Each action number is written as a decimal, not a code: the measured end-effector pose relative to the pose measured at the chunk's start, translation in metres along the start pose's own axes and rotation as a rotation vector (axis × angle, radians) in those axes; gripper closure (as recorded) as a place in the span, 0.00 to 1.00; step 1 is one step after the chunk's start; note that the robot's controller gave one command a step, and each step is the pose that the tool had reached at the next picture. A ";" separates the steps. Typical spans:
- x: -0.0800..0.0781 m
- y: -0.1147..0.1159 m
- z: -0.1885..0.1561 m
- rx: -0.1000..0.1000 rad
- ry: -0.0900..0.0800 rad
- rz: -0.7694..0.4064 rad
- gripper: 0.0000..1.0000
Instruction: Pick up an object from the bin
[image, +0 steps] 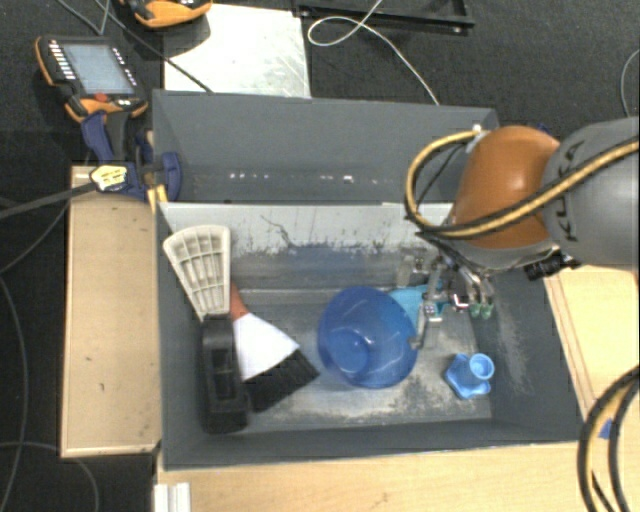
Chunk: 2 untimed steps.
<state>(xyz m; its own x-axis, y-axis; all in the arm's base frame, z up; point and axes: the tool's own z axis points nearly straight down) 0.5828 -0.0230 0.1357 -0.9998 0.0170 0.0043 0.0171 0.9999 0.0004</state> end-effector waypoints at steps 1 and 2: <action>-0.001 0.000 -0.005 0.000 -0.007 -0.001 0.00; 0.012 -0.003 0.066 -0.002 -0.001 0.080 0.00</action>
Offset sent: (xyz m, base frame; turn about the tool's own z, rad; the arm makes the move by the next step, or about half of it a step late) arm -0.0121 -0.0037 -0.0655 0.0803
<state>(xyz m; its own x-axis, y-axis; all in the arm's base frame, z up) 0.5708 -0.0260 0.0694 -0.9952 0.0973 0.0037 0.0973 0.9952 0.0025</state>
